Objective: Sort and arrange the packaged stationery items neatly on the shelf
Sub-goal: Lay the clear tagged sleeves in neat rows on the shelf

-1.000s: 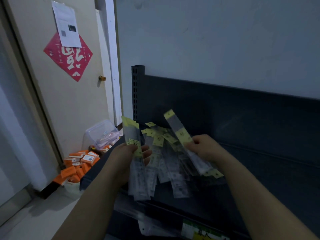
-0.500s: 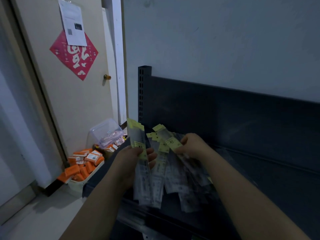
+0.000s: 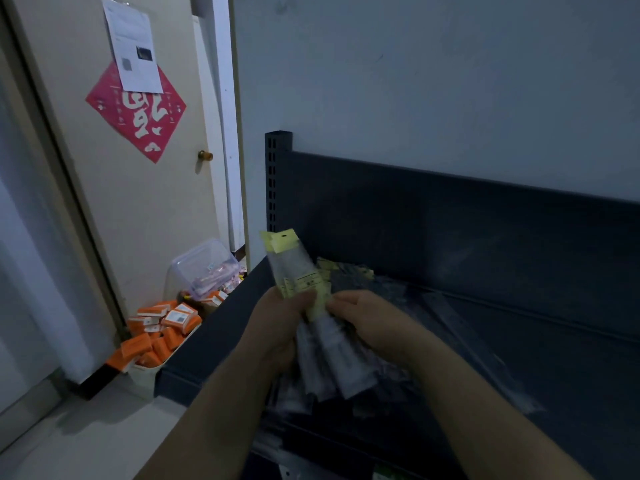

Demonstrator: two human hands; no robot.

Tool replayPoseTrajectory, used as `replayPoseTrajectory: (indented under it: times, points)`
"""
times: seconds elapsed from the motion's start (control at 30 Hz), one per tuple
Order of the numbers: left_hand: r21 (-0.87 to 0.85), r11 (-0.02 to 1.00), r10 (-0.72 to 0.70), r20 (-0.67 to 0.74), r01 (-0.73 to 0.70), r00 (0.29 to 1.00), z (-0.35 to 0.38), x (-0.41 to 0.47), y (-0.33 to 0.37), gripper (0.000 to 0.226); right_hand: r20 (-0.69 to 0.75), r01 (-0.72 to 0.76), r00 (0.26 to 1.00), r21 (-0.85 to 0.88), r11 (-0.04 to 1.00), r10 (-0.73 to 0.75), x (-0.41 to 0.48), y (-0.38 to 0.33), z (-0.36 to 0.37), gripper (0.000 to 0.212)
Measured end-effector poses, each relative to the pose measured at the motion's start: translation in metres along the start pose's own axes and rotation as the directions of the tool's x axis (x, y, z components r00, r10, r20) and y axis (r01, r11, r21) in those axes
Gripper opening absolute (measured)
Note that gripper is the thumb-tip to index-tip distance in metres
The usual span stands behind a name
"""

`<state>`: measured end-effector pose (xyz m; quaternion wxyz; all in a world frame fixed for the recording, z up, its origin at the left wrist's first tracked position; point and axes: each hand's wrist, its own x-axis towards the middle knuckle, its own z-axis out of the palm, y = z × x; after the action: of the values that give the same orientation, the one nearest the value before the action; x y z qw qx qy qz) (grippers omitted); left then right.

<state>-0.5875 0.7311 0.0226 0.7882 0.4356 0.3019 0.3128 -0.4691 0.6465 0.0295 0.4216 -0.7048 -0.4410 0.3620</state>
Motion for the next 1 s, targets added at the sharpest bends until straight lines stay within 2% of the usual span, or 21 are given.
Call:
replayPoseTrajectory:
  times: [0.1, 0.13, 0.17, 0.23, 0.3, 0.37, 0.47, 0.63, 0.73, 0.87, 1.0]
  points:
    - [0.024, 1.0, 0.013, -0.042, -0.012, 0.999, -0.005, -0.001, -0.001, 0.02, -0.021, 0.008, 1.0, -0.041, 0.999, -0.009, -0.002, 0.002, 0.003, 0.03]
    - [0.021, 1.0, 0.01, -0.054, -0.009, 0.998, -0.009, -0.003, 0.0, 0.021, -0.065, 0.03, 0.997, -0.1, 0.994, -0.036, -0.003, 0.002, 0.002, 0.031]
    - [0.017, 1.0, 0.001, -0.074, 0.0, 0.997, -0.015, -0.005, 0.003, 0.021, -0.108, 0.074, 0.989, -0.245, 0.967, -0.103, -0.002, 0.003, 0.001, 0.032]
    - [-0.001, 1.0, -0.023, -0.121, 0.023, 0.992, -0.028, -0.008, 0.009, 0.023, -0.079, 0.171, 0.964, -0.542, 0.823, -0.252, -0.001, 0.006, 0.001, 0.032]
    - [-0.024, 0.999, -0.033, -0.179, 0.029, 0.983, -0.04, -0.01, 0.013, 0.024, 0.012, 0.224, 0.959, -0.651, 0.725, -0.285, -0.002, 0.011, 0.003, 0.03]
    - [-0.006, 0.999, -0.044, -0.213, 0.044, 0.976, -0.045, -0.013, 0.013, 0.024, -0.026, 0.196, 0.959, -0.663, 0.723, -0.284, -0.003, 0.015, 0.0, 0.023]
    - [0.062, 0.993, -0.089, -0.189, 0.102, 0.978, -0.044, -0.018, 0.01, 0.02, -0.163, 0.087, 0.953, -0.662, 0.744, -0.257, -0.004, 0.02, -0.012, 0.018]
    - [0.104, 0.976, -0.18, -0.104, 0.191, 0.978, -0.032, -0.027, 0.012, 0.017, -0.265, -0.055, 0.952, -0.641, 0.765, -0.153, 0.004, 0.013, -0.004, 0.057]
    - [0.116, 0.975, -0.181, -0.082, 0.19, 0.98, -0.03, -0.032, 0.013, 0.017, -0.29, -0.159, 0.953, -0.718, 0.677, -0.085, 0.012, 0.012, 0.007, 0.058]
    - [0.047, 0.983, -0.173, -0.066, 0.176, 0.983, -0.034, -0.035, 0.015, 0.017, -0.302, -0.248, 0.952, -0.69, 0.68, 0.042, 0.014, 0.01, 0.002, 0.067]
    - [0.006, 0.989, -0.147, -0.091, 0.148, 0.985, -0.043, -0.032, 0.014, 0.019, -0.334, -0.298, 0.939, -0.678, 0.672, 0.08, 0.014, 0.013, 0.009, 0.101]
